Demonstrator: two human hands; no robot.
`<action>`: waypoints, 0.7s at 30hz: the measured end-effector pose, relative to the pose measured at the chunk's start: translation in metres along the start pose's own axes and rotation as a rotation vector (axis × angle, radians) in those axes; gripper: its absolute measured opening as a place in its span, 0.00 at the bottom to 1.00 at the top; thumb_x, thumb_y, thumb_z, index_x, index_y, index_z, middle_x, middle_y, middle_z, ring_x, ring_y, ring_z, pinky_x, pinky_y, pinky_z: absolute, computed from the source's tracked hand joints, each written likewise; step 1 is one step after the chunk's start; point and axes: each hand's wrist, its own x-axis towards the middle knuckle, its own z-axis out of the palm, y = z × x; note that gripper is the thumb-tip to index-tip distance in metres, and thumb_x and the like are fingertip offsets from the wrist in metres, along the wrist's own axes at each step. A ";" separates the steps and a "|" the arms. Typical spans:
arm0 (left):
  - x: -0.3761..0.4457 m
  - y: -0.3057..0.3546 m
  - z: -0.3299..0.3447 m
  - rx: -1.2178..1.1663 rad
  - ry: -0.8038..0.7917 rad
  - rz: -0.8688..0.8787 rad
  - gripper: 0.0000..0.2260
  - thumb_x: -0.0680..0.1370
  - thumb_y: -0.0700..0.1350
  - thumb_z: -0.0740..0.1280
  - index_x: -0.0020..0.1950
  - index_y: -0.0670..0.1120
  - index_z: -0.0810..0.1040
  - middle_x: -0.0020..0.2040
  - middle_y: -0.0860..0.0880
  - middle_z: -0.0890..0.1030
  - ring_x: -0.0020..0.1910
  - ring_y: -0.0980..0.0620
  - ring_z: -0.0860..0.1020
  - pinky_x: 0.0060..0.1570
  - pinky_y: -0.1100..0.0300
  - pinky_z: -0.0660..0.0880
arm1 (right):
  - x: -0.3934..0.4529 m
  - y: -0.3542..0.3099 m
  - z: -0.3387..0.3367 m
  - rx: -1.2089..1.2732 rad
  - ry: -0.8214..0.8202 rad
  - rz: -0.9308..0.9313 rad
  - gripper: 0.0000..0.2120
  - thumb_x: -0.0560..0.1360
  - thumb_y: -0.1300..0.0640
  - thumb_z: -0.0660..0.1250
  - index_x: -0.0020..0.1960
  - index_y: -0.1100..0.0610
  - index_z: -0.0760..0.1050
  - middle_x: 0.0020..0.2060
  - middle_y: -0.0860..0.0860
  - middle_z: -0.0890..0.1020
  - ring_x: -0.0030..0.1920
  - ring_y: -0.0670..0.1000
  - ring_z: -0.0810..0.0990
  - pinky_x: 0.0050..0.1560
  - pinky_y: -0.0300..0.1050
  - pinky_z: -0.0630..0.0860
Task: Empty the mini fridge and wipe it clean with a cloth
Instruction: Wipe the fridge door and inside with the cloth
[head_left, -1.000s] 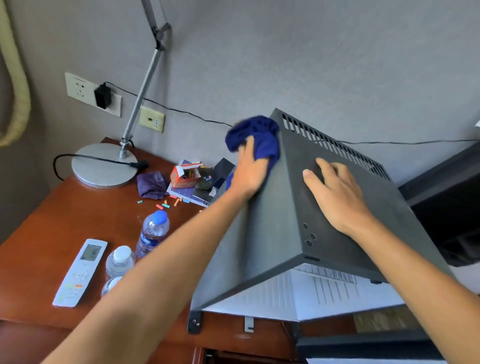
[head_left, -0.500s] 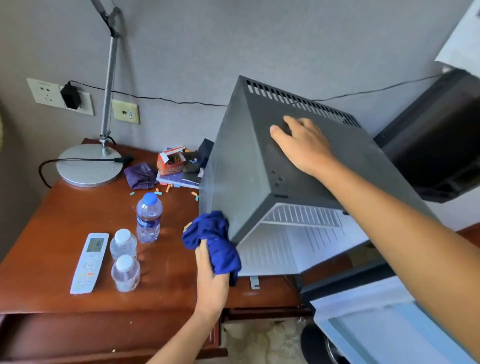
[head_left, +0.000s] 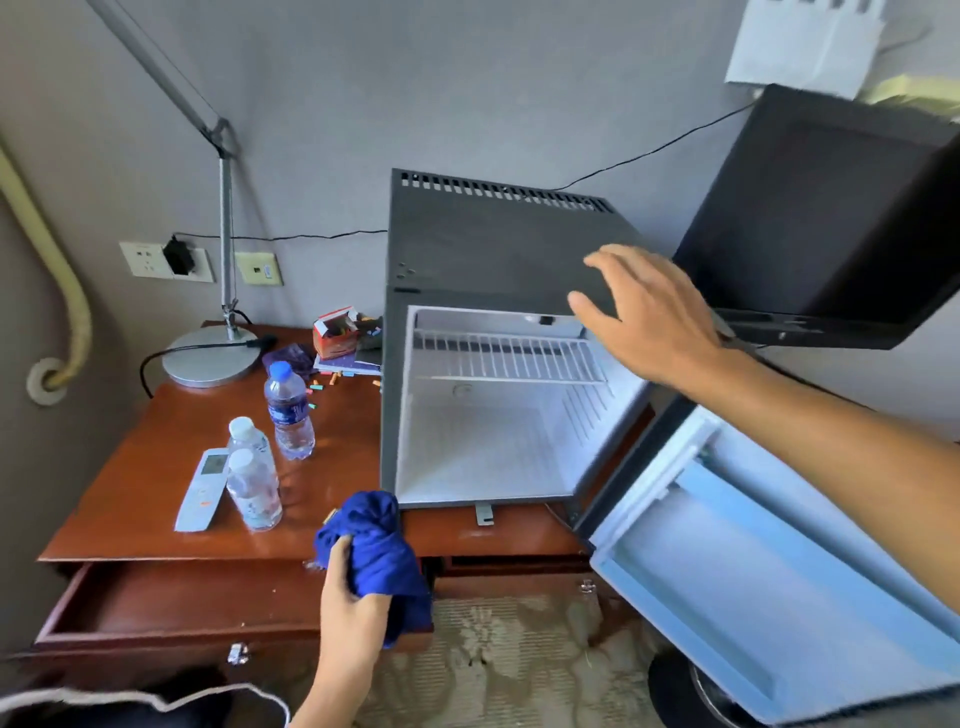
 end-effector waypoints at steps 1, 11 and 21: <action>-0.016 -0.001 0.009 0.000 0.004 0.031 0.40 0.67 0.47 0.68 0.80 0.46 0.66 0.71 0.49 0.74 0.68 0.50 0.74 0.65 0.56 0.68 | -0.022 0.023 -0.010 -0.069 -0.006 -0.017 0.30 0.78 0.37 0.55 0.68 0.57 0.74 0.68 0.56 0.76 0.69 0.58 0.72 0.72 0.57 0.65; -0.158 0.034 0.086 -0.495 0.027 -0.023 0.26 0.71 0.54 0.72 0.70 0.53 0.78 0.64 0.41 0.82 0.57 0.42 0.83 0.50 0.50 0.80 | -0.213 0.191 -0.088 -0.298 -0.467 0.362 0.42 0.72 0.22 0.44 0.79 0.46 0.52 0.78 0.54 0.62 0.76 0.61 0.62 0.74 0.65 0.56; -0.230 0.066 0.134 -0.244 -0.120 0.102 0.26 0.75 0.30 0.56 0.65 0.52 0.80 0.59 0.46 0.85 0.58 0.42 0.83 0.58 0.46 0.79 | -0.267 0.199 -0.125 0.024 -0.515 0.437 0.32 0.75 0.27 0.53 0.71 0.45 0.52 0.62 0.56 0.76 0.53 0.62 0.79 0.52 0.56 0.77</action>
